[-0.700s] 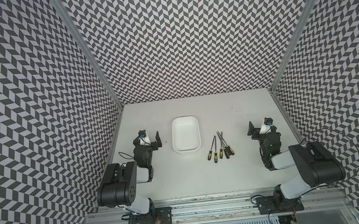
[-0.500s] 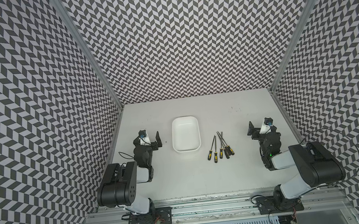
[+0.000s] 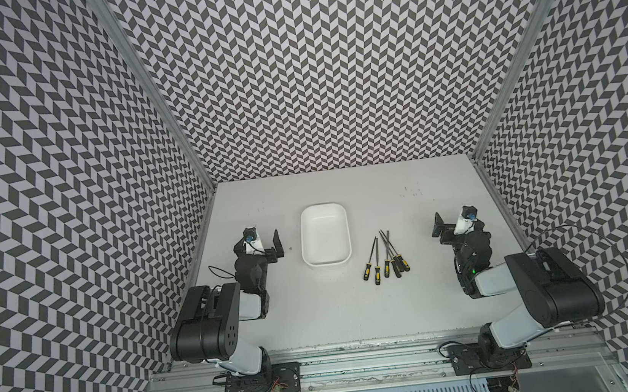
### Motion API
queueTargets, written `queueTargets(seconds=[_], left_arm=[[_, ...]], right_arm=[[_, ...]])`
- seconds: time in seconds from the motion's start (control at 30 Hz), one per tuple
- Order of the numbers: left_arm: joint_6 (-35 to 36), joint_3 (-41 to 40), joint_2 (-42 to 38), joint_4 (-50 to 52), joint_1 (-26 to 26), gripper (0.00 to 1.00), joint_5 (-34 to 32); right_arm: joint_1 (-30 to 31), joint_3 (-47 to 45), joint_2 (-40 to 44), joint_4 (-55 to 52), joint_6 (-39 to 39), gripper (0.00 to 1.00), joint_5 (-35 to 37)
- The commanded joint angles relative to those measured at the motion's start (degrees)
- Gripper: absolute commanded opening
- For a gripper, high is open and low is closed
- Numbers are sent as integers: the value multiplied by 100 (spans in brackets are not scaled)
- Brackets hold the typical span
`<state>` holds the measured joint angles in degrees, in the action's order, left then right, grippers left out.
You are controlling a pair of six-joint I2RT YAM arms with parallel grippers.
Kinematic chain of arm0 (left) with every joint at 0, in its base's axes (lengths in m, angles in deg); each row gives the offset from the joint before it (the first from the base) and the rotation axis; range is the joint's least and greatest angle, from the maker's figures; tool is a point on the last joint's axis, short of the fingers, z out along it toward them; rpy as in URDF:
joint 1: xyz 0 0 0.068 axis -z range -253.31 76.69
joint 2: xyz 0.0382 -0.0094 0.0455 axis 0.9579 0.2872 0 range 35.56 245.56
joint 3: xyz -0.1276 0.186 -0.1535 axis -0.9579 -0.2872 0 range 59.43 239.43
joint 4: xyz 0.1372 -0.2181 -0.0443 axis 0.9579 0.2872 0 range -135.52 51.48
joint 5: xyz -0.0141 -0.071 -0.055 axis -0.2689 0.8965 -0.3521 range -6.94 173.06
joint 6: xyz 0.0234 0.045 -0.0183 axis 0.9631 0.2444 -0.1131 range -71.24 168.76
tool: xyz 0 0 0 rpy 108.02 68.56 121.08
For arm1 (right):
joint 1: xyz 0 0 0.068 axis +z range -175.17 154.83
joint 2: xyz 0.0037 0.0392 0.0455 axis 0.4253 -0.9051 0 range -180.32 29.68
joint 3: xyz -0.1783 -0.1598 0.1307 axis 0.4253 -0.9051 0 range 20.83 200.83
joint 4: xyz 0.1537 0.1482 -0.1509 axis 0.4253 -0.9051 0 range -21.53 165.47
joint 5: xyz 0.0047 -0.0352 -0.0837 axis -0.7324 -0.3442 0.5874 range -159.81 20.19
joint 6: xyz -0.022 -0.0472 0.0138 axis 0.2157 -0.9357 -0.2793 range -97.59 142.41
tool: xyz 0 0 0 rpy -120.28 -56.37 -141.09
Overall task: Put the file tool into the storage box
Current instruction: Pick up the file tool from the center of the board.
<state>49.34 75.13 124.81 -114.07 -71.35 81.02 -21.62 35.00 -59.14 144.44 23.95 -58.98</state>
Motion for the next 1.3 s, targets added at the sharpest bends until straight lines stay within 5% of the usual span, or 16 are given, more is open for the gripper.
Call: queueTargets(seconds=[0.0,0.17,0.3,0.43,0.5,0.53,0.63,0.73,0.97,1.13,1.27], left_arm=[[66,-41,-52,-117,-9,100,-33],[30,-5,-60,-44,-82,100,104],[82,-21,-88,-52,37,100,-101],[122,-98,-92,-258,147,100,-377],[17,347,-316,609,216,100,-989],[-76,1224,-473,2419,286,100,-1282],[-91,3559,-9,5129,230,100,-1004],[-354,4750,215,6322,283,100,-454],[-1574,3522,-926,5847,1094,100,184],[-1439,3470,-990,6237,1727,100,-85],[-1269,3621,-979,6291,1754,100,-294]], right_arm=[[-39,86,115,118,-9,100,-35],[23,153,112,17,-101,50,-112],[199,272,322,-44,-370,44,32],[342,2477,810,-4028,-135,29,-42],[378,3404,665,-5030,835,35,817],[378,3870,610,-5590,1147,36,743],[777,4621,587,-6599,1702,35,167],[1627,4742,622,-7039,1959,35,205],[2274,4683,-25,-8404,2712,32,-598],[2287,4163,-58,-8553,3201,35,-344],[2284,3970,-298,-8513,3257,35,-463]])
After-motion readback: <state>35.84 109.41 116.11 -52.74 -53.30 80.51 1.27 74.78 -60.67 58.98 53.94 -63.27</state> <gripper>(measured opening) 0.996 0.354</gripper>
